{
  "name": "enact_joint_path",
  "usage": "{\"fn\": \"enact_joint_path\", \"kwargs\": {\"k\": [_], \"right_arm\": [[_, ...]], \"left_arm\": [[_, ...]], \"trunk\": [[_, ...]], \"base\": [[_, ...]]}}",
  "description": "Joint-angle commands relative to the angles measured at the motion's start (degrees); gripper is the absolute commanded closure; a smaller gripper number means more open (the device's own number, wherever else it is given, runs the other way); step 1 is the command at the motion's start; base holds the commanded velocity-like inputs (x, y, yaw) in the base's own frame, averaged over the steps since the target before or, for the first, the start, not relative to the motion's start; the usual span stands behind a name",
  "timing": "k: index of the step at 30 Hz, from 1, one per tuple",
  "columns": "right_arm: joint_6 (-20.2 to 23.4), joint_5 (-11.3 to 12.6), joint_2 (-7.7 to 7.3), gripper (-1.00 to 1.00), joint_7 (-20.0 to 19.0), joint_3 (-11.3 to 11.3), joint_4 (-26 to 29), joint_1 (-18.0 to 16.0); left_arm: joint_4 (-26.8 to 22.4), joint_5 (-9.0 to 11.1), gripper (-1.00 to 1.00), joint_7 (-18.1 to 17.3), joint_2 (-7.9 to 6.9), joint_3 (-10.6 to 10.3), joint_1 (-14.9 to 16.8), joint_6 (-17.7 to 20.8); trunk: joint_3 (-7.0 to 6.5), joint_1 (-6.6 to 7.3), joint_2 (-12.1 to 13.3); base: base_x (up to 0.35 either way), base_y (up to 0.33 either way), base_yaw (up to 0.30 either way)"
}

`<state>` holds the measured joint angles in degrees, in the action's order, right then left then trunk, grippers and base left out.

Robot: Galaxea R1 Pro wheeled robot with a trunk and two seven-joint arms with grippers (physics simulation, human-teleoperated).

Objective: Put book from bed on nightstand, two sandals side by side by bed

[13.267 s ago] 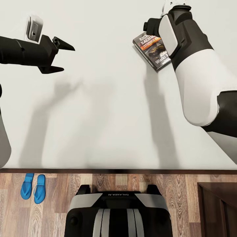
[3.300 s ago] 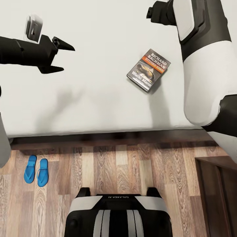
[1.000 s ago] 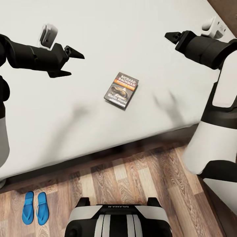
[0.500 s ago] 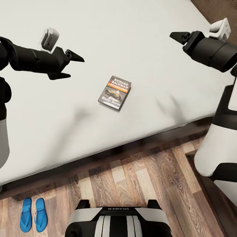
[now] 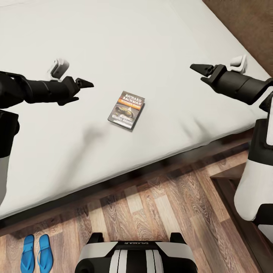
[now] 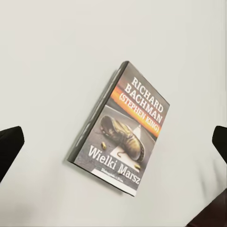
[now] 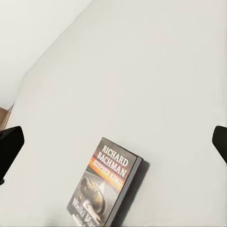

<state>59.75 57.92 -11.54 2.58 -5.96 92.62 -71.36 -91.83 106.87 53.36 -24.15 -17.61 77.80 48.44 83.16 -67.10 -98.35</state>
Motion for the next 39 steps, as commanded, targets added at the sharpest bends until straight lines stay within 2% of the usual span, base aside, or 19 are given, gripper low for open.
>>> {"fn": "enact_joint_path", "kwargs": {"k": [1,3,4,6,9,13,14,17,18,21,22,25,29,33,34,39], "right_arm": [[0.25,0.42,-0.20,-1.00,0.26,0.16,0.02,0.79],[0.25,0.62,-0.76,-1.00,0.10,0.45,0.02,2.67],[0.25,0.62,-0.76,-1.00,0.10,0.45,0.02,2.67],[0.25,0.74,-1.48,-1.00,-0.64,0.61,0.02,4.62],[0.25,0.82,-3.01,-1.00,-3.87,0.79,0.02,7.26],[0.25,0.80,-6.22,-1.00,-10.91,0.89,0.02,10.44],[0.25,0.80,-6.22,-1.00,-10.91,0.89,0.02,10.44],[0.25,0.75,-9.08,-1.00,-16.05,0.84,0.02,12.89],[0.25,0.74,-10.66,-1.00,-18.98,0.82,0.02,14.75],[0.25,0.71,-11.78,-1.00,-21.44,0.76,0.02,16.81],[0.25,0.64,-12.50,-1.00,-23.21,0.70,0.02,19.05],[0.25,0.56,-13.12,-1.00,-24.89,0.51,0.02,23.83],[0.25,0.49,-13.53,-1.00,-26.00,0.30,0.02,29.02],[-0.66,0.46,-13.72,-1.00,-26.49,0.23,0.02,32.92],[-0.66,0.46,-13.72,-1.00,-26.49,0.23,0.02,32.92],[-1.94,0.45,-13.81,-1.00,-26.99,0.07,0.02,37.13]], "left_arm": [[-0.01,-0.72,-1.00,-1.95,-0.58,0.02,-0.52,0.00],[0.06,-2.82,-1.00,-6.62,-1.57,0.18,-1.58,0.09],[0.06,-2.82,-1.00,-6.62,-1.57,0.18,-1.58,0.09],[0.05,-4.21,-1.00,-10.44,-2.29,0.35,-2.46,0.15],[-0.05,-5.39,-1.00,-14.22,-2.94,0.47,-3.39,0.20],[-0.18,-5.95,-1.00,-16.72,-3.17,0.42,-3.99,0.27],[-0.18,-5.95,-1.00,-16.72,-3.17,0.42,-3.99,0.27],[-0.27,-5.92,-1.00,-18.31,-3.28,0.28,-4.19,0.40],[-0.30,-5.89,-1.00,-19.98,-3.41,0.25,-4.32,0.65],[-0.32,-5.87,-1.00,-22.11,-3.52,0.27,-4.74,1.07],[-0.34,-5.88,-1.00,-24.42,-3.59,0.36,-5.80,1.65],[-0.35,-5.88,-1.00,-27.92,-3.66,0.67,-8.60,2.46],[-0.39,-5.86,-1.00,-30.71,-3.69,0.65,-10.87,3.28],[-0.43,-5.86,-1.00,-34.80,-3.45,0.50,-12.32,4.50],[-0.43,-5.86,-1.00,-34.80,-3.45,0.50,-12.32,4.50],[-0.44,-5.88,-1.00,-41.61,-3.28,0.47,-14.56,5.12]], "trunk": [[-0.07,0.00,-0.02],[-0.25,0.00,-0.02],[-0.34,0.00,-0.02],[-0.52,0.00,-0.02],[-0.80,0.00,-0.02],[-1.16,0.00,-0.02],[-1.25,0.00,-0.02],[-1.53,0.00,-0.02],[-1.62,0.00,-0.02],[-1.89,0.00,-0.02],[-1.98,0.00,-0.02],[-2.26,0.00,-0.02],[-2.62,0.00,-0.02],[-2.99,0.00,-0.02],[-3.08,0.00,-0.02],[-3.53,0.00,-0.02]], "base": [[0.000,0.000,-0.081],[0.000,0.000,-0.080],[0.000,0.000,-0.080],[0.000,0.000,-0.080],[0.000,0.000,-0.079],[0.000,0.000,-0.079],[0.000,0.000,-0.078],[0.000,0.000,-0.078],[0.000,0.000,-0.078],[0.000,0.000,-0.078],[0.000,0.000,-0.078],[0.000,0.000,-0.078],[0.000,0.000,-0.078],[0.000,0.000,-0.078],[0.000,0.000,-0.078],[0.000,0.000,-0.078]]}}
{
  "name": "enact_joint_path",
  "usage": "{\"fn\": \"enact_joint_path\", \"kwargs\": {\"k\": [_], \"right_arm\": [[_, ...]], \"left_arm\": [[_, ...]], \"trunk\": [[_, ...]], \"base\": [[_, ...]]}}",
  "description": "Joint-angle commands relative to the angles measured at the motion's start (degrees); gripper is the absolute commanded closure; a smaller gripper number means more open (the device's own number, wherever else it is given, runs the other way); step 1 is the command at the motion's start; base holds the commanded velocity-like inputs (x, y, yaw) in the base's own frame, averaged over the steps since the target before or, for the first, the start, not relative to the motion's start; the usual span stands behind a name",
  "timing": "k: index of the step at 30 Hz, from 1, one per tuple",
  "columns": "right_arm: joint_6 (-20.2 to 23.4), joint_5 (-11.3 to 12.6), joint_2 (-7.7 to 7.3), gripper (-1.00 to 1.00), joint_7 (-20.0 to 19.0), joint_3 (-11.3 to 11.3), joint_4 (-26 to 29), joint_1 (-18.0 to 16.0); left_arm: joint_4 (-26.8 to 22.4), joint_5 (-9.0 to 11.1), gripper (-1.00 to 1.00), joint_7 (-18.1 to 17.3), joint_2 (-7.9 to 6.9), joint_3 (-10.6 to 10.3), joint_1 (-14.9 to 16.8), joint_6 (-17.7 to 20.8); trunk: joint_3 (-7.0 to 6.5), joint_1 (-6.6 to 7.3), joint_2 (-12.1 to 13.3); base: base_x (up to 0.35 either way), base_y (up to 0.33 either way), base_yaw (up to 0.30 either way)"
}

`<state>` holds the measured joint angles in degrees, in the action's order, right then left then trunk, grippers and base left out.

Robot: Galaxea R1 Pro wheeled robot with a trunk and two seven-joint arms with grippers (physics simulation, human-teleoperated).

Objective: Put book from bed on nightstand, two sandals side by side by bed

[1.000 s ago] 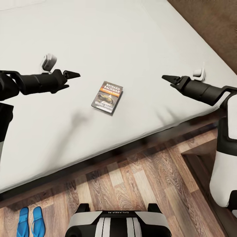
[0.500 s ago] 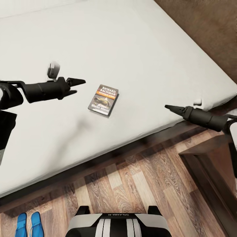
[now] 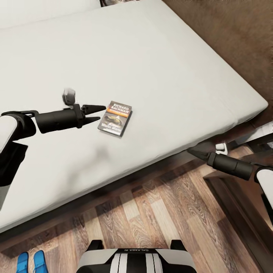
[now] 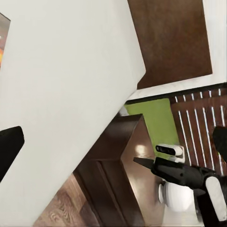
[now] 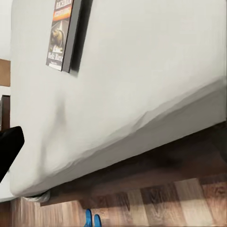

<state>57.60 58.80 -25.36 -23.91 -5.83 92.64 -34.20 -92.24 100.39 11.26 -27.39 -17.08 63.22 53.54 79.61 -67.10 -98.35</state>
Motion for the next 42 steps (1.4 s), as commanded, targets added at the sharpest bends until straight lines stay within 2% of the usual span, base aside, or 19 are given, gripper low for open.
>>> {"fn": "enact_joint_path", "kwargs": {"k": [1,3,6,7,13,16,17,19,20,23,27,36,42], "right_arm": [[0.08,-0.43,-0.01,-1.00,-0.77,-0.08,-0.01,0.50],[-0.31,-0.65,-0.03,-1.00,-1.89,-0.12,-0.01,1.89],[-0.40,-0.75,-0.02,-1.00,-2.08,-0.13,-0.01,2.13],[-0.61,-0.85,0.01,-1.00,-2.22,-0.14,-0.01,2.34],[-1.26,-0.93,-0.02,-1.00,-2.34,-0.18,-0.01,2.49],[-1.46,-0.94,-0.03,-1.00,-2.40,-0.21,-0.01,2.53],[-1.58,-0.97,-0.04,-1.00,-2.36,-0.24,-0.01,2.54],[-1.65,-1.07,-0.04,-1.00,-2.30,-0.29,-0.01,2.55],[-1.65,-1.07,-0.04,-1.00,-2.30,-0.29,-0.01,2.55],[-1.73,-1.55,-0.04,-1.00,-2.25,-0.36,-0.01,2.56],[-1.81,-2.28,0.03,-1.00,-2.33,-0.41,-0.01,2.56],[-1.87,-2.59,0.11,-1.00,-2.44,-0.41,-0.01,2.56],[-2.29,-2.63,0.13,-1.00,-2.52,-0.42,-0.01,2.56]], "left_arm": [[-0.04,0.60,-1.00,-0.59,-0.06,0.07,-0.71,0.05],[-0.04,0.59,-1.00,-2.92,-0.33,1.21,-3.49,-0.01],[-0.04,0.59,-1.00,-2.71,-0.30,1.67,-4.09,-0.03],[-0.04,0.59,-1.00,-1.31,-0.02,2.05,-4.64,-0.02],[-0.04,0.59,-1.00,2.04,0.03,2.72,-5.02,-0.03],[0.00,0.54,-1.00,5.95,-0.04,3.00,-5.11,-0.17],[0.04,0.62,-1.00,12.08,0.00,3.38,-4.98,-0.35],[0.05,0.72,-1.00,15.78,0.11,4.11,-4.71,-0.44],[0.05,0.72,-1.00,15.78,0.11,4.11,-4.71,-0.44],[0.05,0.87,-1.00,19.14,0.26,5.19,-4.32,-0.53],[0.04,0.98,-1.00,21.62,0.31,5.88,-4.42,-0.65],[0.04,1.02,-1.00,22.63,0.43,5.77,-5.08,-0.69],[0.06,0.93,-1.00,22.61,1.05,5.63,-5.51,-0.67]], "trunk": [[-0.07,0.00,-0.01],[-0.25,0.00,-0.01],[-0.53,0.00,-0.01],[-0.62,0.00,-0.01],[-1.17,0.00,-0.01],[-1.44,0.00,-0.01],[-1.53,0.00,-0.01],[-1.71,0.00,-0.01],[-1.80,0.00,-0.01],[-2.08,0.00,-0.01],[-2.44,0.00,-0.01],[-3.26,0.00,-0.01],[-3.67,0.00,-0.01]], "base": [[0.000,0.000,-0.078],[0.000,0.000,-0.078],[0.000,0.000,-0.078],[0.000,0.000,-0.078],[0.000,0.000,-0.078],[0.000,0.000,-0.078],[0.000,0.000,-0.078],[0.000,0.000,-0.078],[0.000,0.000,-0.078],[0.000,0.000,-0.078],[0.000,0.000,-0.078],[0.113,0.097,-0.072],[0.168,0.147,-0.016]]}}
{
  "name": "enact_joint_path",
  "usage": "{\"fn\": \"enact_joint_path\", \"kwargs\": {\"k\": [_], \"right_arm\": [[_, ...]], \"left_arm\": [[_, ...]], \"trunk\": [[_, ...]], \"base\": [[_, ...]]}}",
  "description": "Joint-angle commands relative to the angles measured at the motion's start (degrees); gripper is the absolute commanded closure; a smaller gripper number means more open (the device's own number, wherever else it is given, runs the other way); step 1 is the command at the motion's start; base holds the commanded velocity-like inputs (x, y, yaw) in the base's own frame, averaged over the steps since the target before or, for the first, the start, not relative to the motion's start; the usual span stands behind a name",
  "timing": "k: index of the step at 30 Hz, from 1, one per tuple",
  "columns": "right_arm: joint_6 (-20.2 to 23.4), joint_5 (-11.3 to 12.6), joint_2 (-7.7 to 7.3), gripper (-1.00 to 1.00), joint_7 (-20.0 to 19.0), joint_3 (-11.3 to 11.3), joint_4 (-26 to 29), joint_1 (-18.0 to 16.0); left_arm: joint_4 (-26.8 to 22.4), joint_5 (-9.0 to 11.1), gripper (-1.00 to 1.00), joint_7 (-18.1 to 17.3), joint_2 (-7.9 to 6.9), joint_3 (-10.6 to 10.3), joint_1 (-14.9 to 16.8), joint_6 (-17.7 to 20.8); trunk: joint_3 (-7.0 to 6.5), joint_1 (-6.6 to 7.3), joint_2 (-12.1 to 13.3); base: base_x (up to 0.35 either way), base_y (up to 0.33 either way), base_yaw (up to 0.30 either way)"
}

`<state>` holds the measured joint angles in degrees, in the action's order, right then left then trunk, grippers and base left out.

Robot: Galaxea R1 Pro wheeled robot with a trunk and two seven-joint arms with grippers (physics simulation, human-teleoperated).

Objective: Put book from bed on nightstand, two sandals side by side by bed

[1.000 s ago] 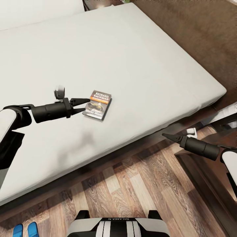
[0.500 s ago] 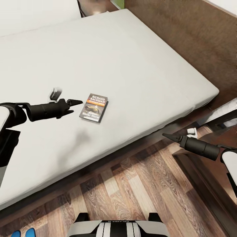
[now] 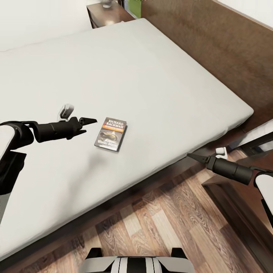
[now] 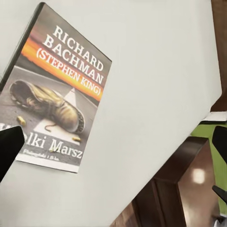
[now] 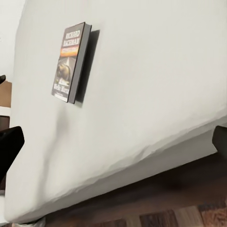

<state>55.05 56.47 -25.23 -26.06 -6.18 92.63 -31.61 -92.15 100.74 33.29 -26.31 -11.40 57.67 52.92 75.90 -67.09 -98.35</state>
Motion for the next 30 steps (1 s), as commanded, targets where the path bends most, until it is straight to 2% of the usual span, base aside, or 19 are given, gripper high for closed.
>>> {"fn": "enact_joint_path", "kwargs": {"k": [1,7,10,13,15,16,17,18,20,21,23,24,25,28,30], "right_arm": [[-0.01,-0.30,0.00,-1.00,-0.37,-0.07,0.01,-0.03],[-1.38,-0.31,-0.04,-1.00,-0.42,-0.06,0.01,-0.03],[-1.77,-0.31,-0.06,-1.00,-0.45,-0.08,0.01,-0.03],[-1.99,-0.31,-0.09,-1.00,-0.47,-0.16,0.01,-0.03],[-2.08,-0.31,-0.12,-1.00,-0.47,-0.30,0.01,-0.03],[-2.08,-0.31,-0.12,-1.00,-0.47,-0.30,0.01,-0.03],[-2.11,-0.31,-0.13,-1.00,-0.49,-0.38,0.01,-0.03],[-2.14,-0.31,-0.14,-1.00,-0.50,-0.52,0.01,-0.03],[-2.17,-0.31,-0.15,-1.00,-0.50,-0.61,0.01,-0.03],[-2.17,-0.31,-0.15,-1.00,-0.50,-0.61,0.01,-0.03],[-2.19,-0.31,-0.16,-1.00,-0.49,-0.66,0.01,-0.03],[-2.19,-0.31,-0.16,-1.00,-0.49,-0.66,0.01,-0.03],[-2.21,-0.31,-0.17,-1.00,-0.52,-0.71,0.01,-0.03],[-2.22,-0.31,-0.17,-1.00,-0.53,-0.74,0.01,-0.03],[-2.22,-0.31,-0.17,-1.00,-0.54,-0.75,0.01,-0.03]], "left_arm": [[0.02,0.51,-1.00,0.61,-0.01,-0.07,-0.14,-0.08],[0.70,-0.07,-1.00,0.59,0.02,-0.01,-0.80,-0.15],[2.71,-0.46,-1.00,0.14,0.12,-0.02,-0.74,-0.17],[6.01,-1.63,-1.00,-2.27,0.73,-0.05,-0.21,-0.17],[8.24,-3.70,-1.00,-5.19,1.20,-0.06,0.45,-0.18],[8.24,-3.70,-1.00,-5.19,1.20,-0.06,0.45,-0.18],[9.31,-5.17,-1.00,-6.94,1.39,-0.05,0.78,-0.18],[11.54,-8.69,-1.00,-10.85,1.71,-0.04,1.34,-0.18],[13.94,-12.42,-1.00,-15.15,2.06,-0.04,1.85,-0.17],[13.94,-12.42,-1.00,-15.15,2.06,-0.04,1.85,-0.17],[16.32,-15.92,-1.00,-19.47,2.70,-0.05,2.35,-0.17],[16.32,-15.92,-1.00,-19.47,2.70,-0.05,2.35,-0.17],[19.66,-20.79,-1.00,-25.29,3.92,-0.04,3.04,-0.18],[22.53,-24.97,-1.00,-29.80,4.80,-0.04,3.83,-0.21],[23.99,-26.95,-1.00,-31.75,5.14,-0.03,4.36,-0.27]], "trunk": [[-0.01,-0.01,-0.01],[-0.13,-0.01,-0.01],[-0.15,-0.01,-0.01],[-0.16,-0.01,-0.01],[-0.17,-0.01,-0.01],[-0.17,-0.01,-0.01],[-0.17,-0.01,-0.01],[-0.17,-0.01,-0.01],[-0.18,-0.01,-0.01],[-0.18,-0.01,-0.01],[-0.18,-0.01,-0.01],[-0.18,-0.01,-0.01],[-0.18,-0.01,-0.01],[-0.18,-0.01,-0.01],[-0.18,-0.01,-0.01]], "base": [[0.092,0.081,-0.007],[0.051,0.045,-0.004],[0.020,0.017,-0.001],[0.010,0.009,-0.001],[0.006,0.005,0.000],[0.005,0.004,0.000],[0.004,0.004,0.000],[0.003,0.002,0.000],[0.002,0.002,0.000],[0.002,0.001,0.000],[0.001,0.001,0.000],[0.000,0.000,0.000],[0.000,0.000,0.000],[0.000,0.000,0.000],[0.000,0.000,0.000]]}}
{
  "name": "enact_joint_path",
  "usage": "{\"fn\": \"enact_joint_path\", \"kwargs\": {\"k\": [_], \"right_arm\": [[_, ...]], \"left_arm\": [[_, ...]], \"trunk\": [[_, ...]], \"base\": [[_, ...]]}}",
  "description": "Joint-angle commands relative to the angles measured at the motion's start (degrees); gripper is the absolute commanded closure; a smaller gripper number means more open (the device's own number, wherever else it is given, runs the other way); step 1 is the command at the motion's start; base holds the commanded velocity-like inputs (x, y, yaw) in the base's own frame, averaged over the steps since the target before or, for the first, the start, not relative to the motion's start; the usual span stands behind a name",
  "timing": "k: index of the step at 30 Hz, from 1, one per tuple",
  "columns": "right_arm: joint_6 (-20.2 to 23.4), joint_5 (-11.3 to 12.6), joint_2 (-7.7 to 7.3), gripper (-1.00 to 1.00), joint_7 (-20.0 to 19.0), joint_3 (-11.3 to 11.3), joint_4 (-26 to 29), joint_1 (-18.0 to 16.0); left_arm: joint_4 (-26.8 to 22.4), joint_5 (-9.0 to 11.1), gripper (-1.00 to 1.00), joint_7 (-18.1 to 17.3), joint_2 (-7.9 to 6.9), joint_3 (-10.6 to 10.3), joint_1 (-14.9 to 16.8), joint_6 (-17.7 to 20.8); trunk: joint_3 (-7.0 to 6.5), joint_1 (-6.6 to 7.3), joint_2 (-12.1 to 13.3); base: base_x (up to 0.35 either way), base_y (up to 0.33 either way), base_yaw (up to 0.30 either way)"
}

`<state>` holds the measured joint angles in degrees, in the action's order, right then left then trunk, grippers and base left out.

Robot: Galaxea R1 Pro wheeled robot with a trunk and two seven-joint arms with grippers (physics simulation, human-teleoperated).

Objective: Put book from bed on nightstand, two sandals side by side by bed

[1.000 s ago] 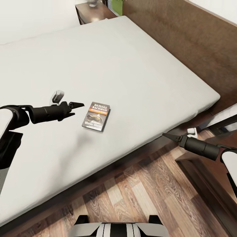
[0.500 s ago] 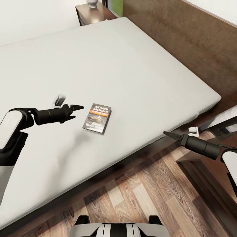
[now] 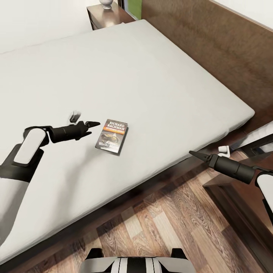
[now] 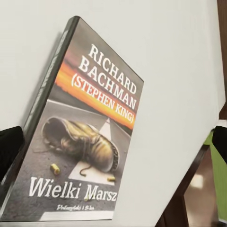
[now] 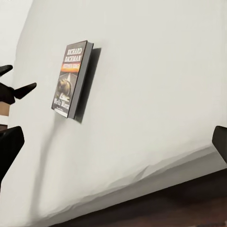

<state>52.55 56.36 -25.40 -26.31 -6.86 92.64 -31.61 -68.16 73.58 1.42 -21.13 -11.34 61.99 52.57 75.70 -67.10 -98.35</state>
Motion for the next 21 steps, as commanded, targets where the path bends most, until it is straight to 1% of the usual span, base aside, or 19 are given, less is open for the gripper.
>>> {"fn": "enact_joint_path", "kwargs": {"k": [1,3,4,5,10,11,14,15,17,20,21], "right_arm": [[0.27,-0.19,0.00,-1.00,-0.30,-0.07,0.00,-0.04],[0.27,-0.19,0.00,-1.00,-0.31,-0.08,0.00,-0.04],[0.27,-0.19,0.00,-1.00,-0.31,-0.08,0.00,-0.04],[0.27,-0.19,0.00,-1.00,-0.31,-0.08,0.00,-0.04],[0.27,-0.19,0.00,-1.00,-0.32,-0.08,0.00,-0.04],[0.27,-0.19,0.00,-1.00,-0.34,-0.08,0.00,-0.04],[0.27,-0.19,0.00,-1.00,-0.33,-0.08,0.00,-0.04],[0.25,-0.19,0.00,-1.00,-0.33,-0.08,0.00,-0.04],[0.21,-0.19,0.00,-1.00,-0.33,-0.08,0.00,-0.04],[0.09,-0.19,0.00,-1.00,-0.32,-0.13,0.00,-0.04],[0.09,-0.19,0.00,-1.00,-0.32,-0.13,0.00,-0.04]], "left_arm": [[0.63,-0.52,-1.00,-0.60,0.08,-0.09,0.24,0.06],[1.66,-1.57,-1.00,-1.62,0.25,-0.10,0.53,0.02],[1.66,-1.57,-1.00,-1.62,0.25,-0.10,0.53,0.02],[2.47,-2.28,-1.00,-2.28,0.35,-0.11,0.74,-0.03],[4.65,-3.02,-1.00,-2.97,0.44,-0.09,1.07,-0.15],[6.63,-3.91,-1.00,-3.26,0.52,-0.13,1.66,-0.99],[8.09,-4.98,-1.00,-3.57,0.67,-0.16,2.37,-1.88],[8.91,-5.57,-1.00,-3.92,0.93,-0.18,2.75,-2.32],[10.82,-6.91,-1.00,-5.03,1.95,-0.29,3.46,-3.01],[14.01,-9.94,-1.00,-7.51,3.82,-0.66,4.18,-3.89],[14.01,-9.94,-1.00,-7.51,3.82,-0.66,4.18,-3.89]], "trunk": [[0.03,0.00,-0.02],[0.03,0.00,-0.02],[0.03,0.00,-0.02],[0.03,0.00,-0.02],[0.03,0.00,-0.02],[0.03,0.00,-0.02],[0.03,0.00,-0.02],[0.03,0.00,-0.02],[0.03,0.00,-0.02],[0.03,0.00,-0.02],[0.03,0.00,-0.02]], "base": [[0.000,0.000,0.000],[0.000,0.000,0.000],[0.000,0.000,0.000],[0.000,0.000,0.000],[0.000,0.000,0.000],[0.000,0.000,0.000],[0.000,0.000,0.000],[0.000,0.000,0.000],[0.000,0.000,0.000],[0.000,0.000,0.000],[0.000,0.000,0.000]]}}
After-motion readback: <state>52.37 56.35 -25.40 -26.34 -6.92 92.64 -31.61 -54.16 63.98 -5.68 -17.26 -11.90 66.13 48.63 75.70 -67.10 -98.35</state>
